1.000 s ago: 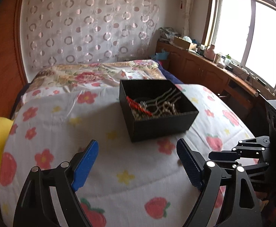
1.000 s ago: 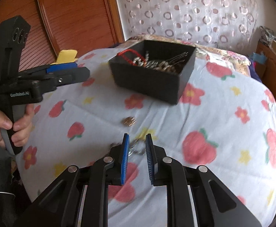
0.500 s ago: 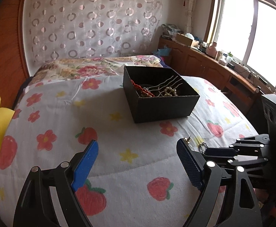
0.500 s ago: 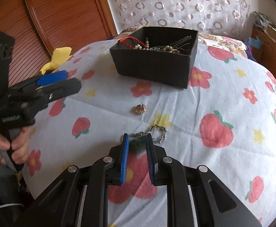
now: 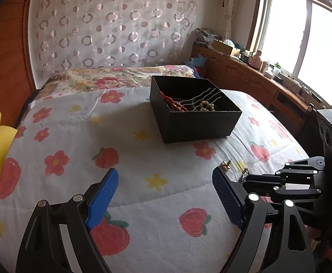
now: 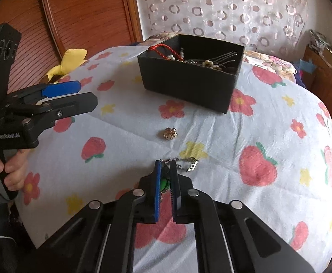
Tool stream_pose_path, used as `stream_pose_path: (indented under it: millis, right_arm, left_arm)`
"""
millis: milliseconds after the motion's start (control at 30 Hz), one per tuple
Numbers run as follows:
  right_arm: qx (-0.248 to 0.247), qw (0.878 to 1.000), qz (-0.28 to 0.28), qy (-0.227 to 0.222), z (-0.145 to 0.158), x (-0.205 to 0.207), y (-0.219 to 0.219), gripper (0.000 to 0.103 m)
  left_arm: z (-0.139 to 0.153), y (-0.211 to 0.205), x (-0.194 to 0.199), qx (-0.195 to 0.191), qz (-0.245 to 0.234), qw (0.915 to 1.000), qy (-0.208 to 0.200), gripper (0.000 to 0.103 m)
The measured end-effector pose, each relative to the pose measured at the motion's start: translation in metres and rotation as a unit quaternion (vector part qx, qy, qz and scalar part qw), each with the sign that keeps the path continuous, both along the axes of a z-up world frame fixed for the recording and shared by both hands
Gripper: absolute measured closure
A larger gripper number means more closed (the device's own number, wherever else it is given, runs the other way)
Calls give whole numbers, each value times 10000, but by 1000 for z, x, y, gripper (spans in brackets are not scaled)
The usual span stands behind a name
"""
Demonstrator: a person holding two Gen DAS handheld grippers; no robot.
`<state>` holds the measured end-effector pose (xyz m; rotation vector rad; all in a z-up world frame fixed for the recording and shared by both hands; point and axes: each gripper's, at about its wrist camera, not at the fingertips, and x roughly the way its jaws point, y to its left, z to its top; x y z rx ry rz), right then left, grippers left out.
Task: Organize jewelry
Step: 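Grasp the black cord necklace with green pendant with the right gripper, then grasp gold flower earring with left gripper while right holds pendant necklace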
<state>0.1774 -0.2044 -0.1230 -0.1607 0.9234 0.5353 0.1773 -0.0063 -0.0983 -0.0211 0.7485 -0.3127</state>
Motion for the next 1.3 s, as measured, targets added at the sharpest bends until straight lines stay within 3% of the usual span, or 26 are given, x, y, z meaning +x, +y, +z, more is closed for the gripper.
stream_pose_path:
  millis: [333, 467, 633, 733, 833, 967, 1300]
  right_arm:
    - [328, 9976, -364, -484, 31, -6, -45, 94]
    - [372, 9960, -475, -663, 44, -8, -61, 94]
    - [424, 9945, -537, -790, 52, -8, -75, 94]
    - [459, 9939, -555, -832, 54, -7, -79, 94]
    - [503, 9935, -569, -850, 55, -6, -83, 94]
    - [519, 9934, -566, -851, 54, -4, -84, 94]
    - [576, 9926, -491, -951, 64, 3, -80, 94]
  left_arm:
    - [-5, -35, 11, 56, -536, 9983, 204, 22]
    - [-11, -55, 16, 95, -817, 9961, 330, 41]
    - [-20, -78, 26, 231, -1048, 9930, 488, 48]
    - [-28, -88, 34, 363, -1081, 9916, 602, 62]
    - [-29, -95, 40, 512, -1063, 9912, 596, 67]
    - [-30, -100, 43, 620, -1075, 9905, 590, 89]
    - [-6, -97, 35, 459, -1111, 9924, 277, 90]
